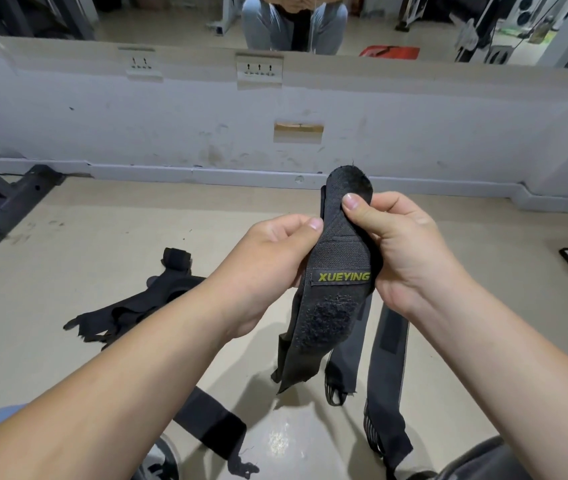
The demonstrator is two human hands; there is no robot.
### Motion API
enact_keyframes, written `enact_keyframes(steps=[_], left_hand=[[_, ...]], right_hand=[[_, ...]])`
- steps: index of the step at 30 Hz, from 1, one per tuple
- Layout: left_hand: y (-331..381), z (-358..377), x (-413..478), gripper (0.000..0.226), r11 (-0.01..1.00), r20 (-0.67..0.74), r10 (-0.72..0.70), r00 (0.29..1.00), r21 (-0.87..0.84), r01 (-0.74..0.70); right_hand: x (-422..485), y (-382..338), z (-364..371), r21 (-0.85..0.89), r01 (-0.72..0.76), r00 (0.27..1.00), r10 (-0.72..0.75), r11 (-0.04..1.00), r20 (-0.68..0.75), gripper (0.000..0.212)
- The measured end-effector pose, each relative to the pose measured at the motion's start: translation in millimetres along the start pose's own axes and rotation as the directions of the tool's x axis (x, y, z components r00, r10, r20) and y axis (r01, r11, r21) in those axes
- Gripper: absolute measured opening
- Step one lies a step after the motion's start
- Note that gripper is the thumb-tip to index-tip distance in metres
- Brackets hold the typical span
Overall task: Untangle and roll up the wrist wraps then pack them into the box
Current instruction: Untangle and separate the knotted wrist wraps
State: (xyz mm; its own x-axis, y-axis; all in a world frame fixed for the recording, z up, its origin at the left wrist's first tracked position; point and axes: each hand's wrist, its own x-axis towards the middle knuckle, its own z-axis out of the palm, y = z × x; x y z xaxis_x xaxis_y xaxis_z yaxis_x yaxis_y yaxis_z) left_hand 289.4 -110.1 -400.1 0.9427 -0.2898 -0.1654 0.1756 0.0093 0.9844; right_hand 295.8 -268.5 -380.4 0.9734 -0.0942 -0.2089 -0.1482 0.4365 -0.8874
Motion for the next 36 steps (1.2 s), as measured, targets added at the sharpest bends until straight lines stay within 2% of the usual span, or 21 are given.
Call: enact_keyframes(steps=[4,9,11,13,19,22,24,25,28,30,33,36], left_hand=[[-2,-1,-1,0.037,0.999,0.021,0.028,0.999,0.047,-0.029],[0,1,-3,0.035,0.998,0.041,0.064,0.997,0.028,-0.065],[0,1,-3,0.028,0.997,0.057,0.071,0.996,0.021,-0.072],[-2,0,-4,0.019,0.997,0.098,0.061,0.993,0.031,-0.065],[-20,3,-5,0.016,0.991,0.221,-0.043,0.974,0.133,0.014],[-29,9,-4,0.02,0.994,0.208,-0.035,0.977,0.109,0.013],[-31,14,-1,0.023,0.997,0.157,0.01,0.988,0.079,-0.023],[-30,15,1,0.024,0.998,0.123,0.026,0.992,0.048,-0.032],[-22,15,7,0.023,0.996,0.051,0.044,0.998,-0.077,-0.04],[-17,13,9,0.024,0.991,0.026,0.057,0.998,-0.125,-0.053],[-12,12,7,0.022,0.984,0.041,0.031,0.999,-0.175,-0.023],[-15,13,6,0.024,0.967,0.048,-0.056,0.997,-0.246,0.066]], right_hand=[[0,1,-2,0.011,0.0,1.0,0.001,1.0,-0.011,0.018],[0,0,-2,0.054,-0.005,1.0,0.005,0.999,0.015,0.036],[0,0,-2,0.038,-0.015,0.999,0.014,0.999,0.035,0.029],[2,1,-4,0.026,-0.029,0.999,0.028,0.999,0.032,0.023],[6,0,-6,0.027,-0.029,0.999,0.03,0.999,-0.035,0.025],[12,-3,-10,0.061,-0.025,0.998,0.029,0.998,-0.061,0.028],[18,-6,-14,0.048,-0.07,0.997,0.07,0.996,0.011,0.038],[19,-8,-16,0.008,-0.133,0.986,0.132,0.991,0.102,0.044],[14,-6,-20,-0.122,-0.35,0.848,0.37,0.929,0.379,0.055],[9,1,-18,-0.196,-0.387,0.786,0.433,0.901,0.44,0.05],[3,8,-12,-0.253,-0.387,0.824,0.455,0.887,0.337,0.039],[6,12,-8,-0.257,-0.304,0.9,0.365,0.917,0.237,0.043]])
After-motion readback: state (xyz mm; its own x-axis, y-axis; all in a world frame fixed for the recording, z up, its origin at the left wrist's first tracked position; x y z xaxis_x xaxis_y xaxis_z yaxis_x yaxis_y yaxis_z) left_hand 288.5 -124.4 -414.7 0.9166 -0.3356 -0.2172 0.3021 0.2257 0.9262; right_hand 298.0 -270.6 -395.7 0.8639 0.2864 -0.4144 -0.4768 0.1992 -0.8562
